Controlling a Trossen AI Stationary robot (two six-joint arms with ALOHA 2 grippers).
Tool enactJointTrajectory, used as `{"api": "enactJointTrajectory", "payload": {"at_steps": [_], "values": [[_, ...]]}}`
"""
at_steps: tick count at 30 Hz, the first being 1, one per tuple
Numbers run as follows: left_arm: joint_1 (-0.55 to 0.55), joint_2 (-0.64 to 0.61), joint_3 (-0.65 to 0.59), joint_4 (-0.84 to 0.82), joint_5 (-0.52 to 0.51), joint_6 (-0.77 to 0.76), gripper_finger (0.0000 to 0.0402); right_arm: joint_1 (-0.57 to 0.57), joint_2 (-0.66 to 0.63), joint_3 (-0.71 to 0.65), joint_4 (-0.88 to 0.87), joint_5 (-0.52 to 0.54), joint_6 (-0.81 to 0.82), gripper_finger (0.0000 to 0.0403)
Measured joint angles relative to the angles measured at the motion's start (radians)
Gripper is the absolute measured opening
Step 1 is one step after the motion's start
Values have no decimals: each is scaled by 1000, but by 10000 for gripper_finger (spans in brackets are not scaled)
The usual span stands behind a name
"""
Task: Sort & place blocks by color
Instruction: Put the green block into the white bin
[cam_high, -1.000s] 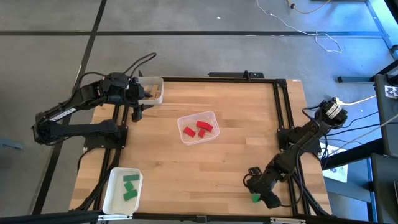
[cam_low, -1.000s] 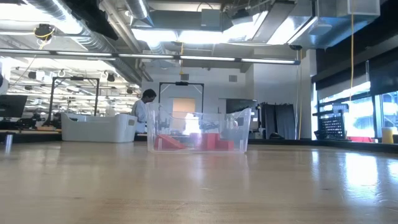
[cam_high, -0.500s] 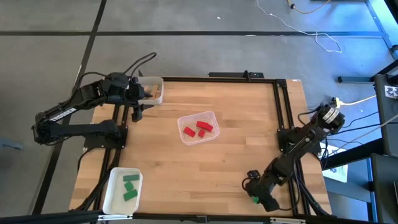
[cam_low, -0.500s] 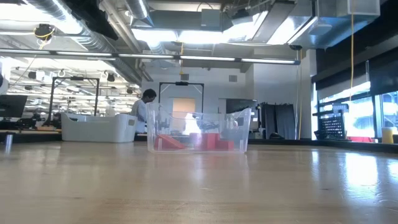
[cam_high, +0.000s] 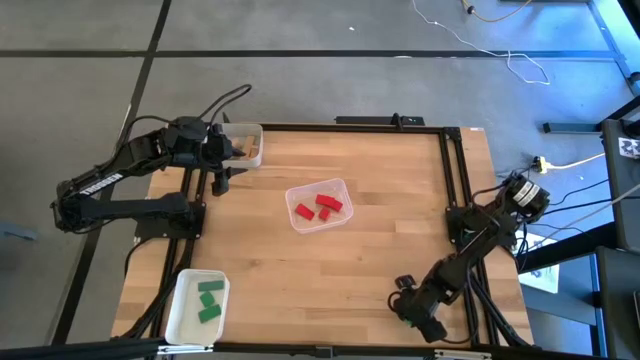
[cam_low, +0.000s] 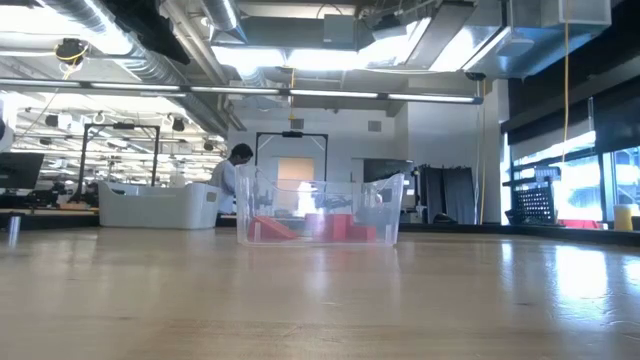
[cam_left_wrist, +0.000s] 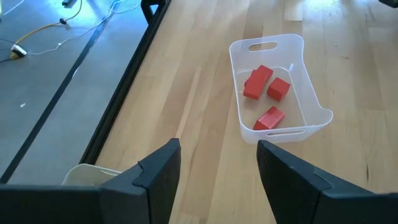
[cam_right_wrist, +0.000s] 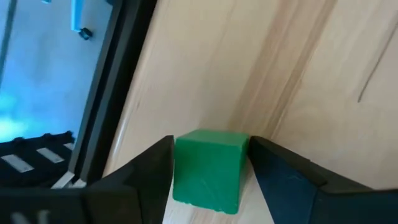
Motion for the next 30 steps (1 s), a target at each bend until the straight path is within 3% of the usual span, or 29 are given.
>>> {"api": "enactJointTrajectory", "payload": {"at_steps": [10, 17, 22, 30], "values": [[0, 0, 0, 0, 0, 0, 202, 14, 3, 0, -22, 83, -2, 180], [0, 0, 0, 0, 0, 0, 202, 11, 3, 0, -25, 88, 68, 139], [0, 0, 0, 0, 0, 0, 202, -15, 8, 27, -51, 90, 87, 135], [0, 0, 0, 0, 0, 10, 202, -108, 16, 176, -332, 272, 92, 135]]}}
